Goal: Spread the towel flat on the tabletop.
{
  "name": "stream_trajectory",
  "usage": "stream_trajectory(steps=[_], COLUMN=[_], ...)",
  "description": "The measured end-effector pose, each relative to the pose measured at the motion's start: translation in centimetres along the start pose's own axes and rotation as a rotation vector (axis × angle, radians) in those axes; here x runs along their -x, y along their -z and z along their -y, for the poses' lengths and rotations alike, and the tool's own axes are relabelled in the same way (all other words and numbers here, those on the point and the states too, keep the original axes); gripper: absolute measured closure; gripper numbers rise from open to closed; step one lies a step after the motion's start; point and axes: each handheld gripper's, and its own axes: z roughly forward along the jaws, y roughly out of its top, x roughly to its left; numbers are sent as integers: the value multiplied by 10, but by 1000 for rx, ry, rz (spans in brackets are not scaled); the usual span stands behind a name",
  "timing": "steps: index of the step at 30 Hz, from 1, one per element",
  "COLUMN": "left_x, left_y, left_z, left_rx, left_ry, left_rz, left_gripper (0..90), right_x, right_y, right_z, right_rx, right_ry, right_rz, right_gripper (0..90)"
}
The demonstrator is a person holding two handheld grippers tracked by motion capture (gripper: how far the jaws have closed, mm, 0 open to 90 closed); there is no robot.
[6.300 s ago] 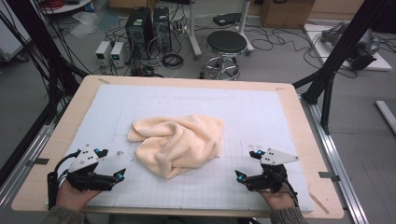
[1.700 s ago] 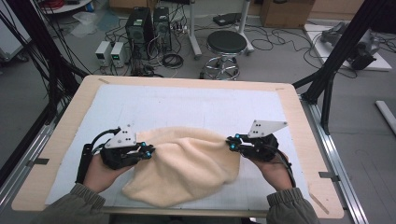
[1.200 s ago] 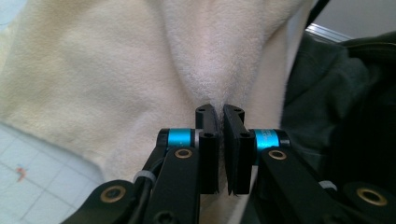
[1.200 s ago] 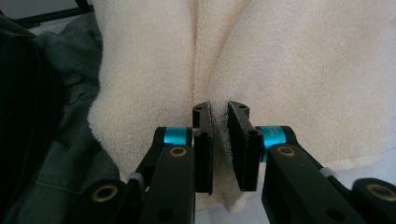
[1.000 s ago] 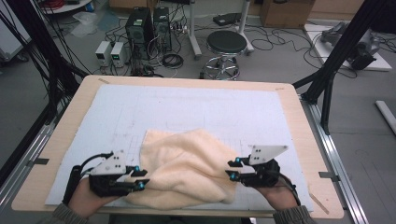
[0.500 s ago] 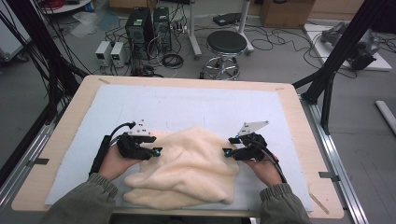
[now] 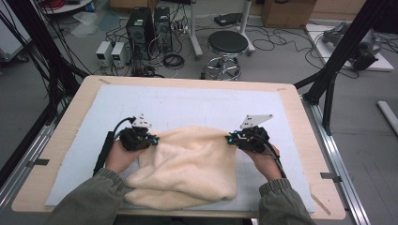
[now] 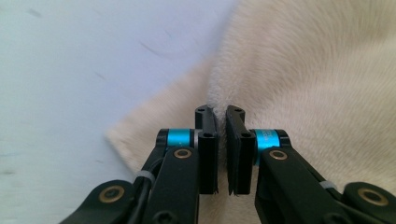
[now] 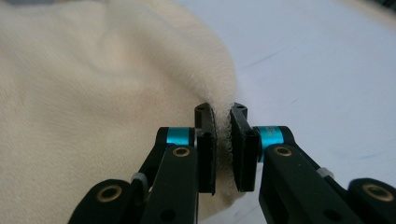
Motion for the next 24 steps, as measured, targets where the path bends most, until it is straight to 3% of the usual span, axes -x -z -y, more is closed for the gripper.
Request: stream_trajectory(steps=[1,3,4,5,8,9,12,13,14,15,16,17,19,20,24], left_x=[0,0,2,4,8,9,11,12,16,17,17,16,14,13,12], left_y=[0,13,18,21,22,20,11,9,8,8,10,11,13,13,9], left_z=[0,-8,-10,-11,-4,2,20,26,32,35,36,37,36,36,36], left_rx=[0,83,107,115,67,44,-83,-126,-143,-137,-134,-131,-130,-130,-140], left_ry=[0,15,3,-11,-39,-40,-39,-43,-53,-56,-55,-56,-48,-47,-51], left_rz=[0,-25,-39,-47,-33,-14,95,135,157,167,176,183,189,199,200], left_gripper=[841,840,840,838,837,837,833,833,825,809,772,772,729,706,696], right_x=[-1,-7,-7,-13,-19,-25,-31,-31,-34,-36,-37,-37,-34,-29,-17], right_y=[5,14,14,18,17,11,-4,-4,-7,-9,-6,-6,2,11,16], right_z=[-5,-13,-13,-18,-16,-6,15,15,21,27,30,30,28,23,13], right_rx=[16,48,48,74,49,-8,-135,-135,-167,-184,-181,-181,-126,-81,-24], right_ry=[20,63,63,97,121,138,98,98,106,82,47,47,27,10,-12], right_rz=[27,84,84,125,117,83,-57,-57,-92,-153,-183,-183,-215,-199,-165], right_gripper=[826,826,826,824,819,816,779,779,757,704,643,643,607,581,562])
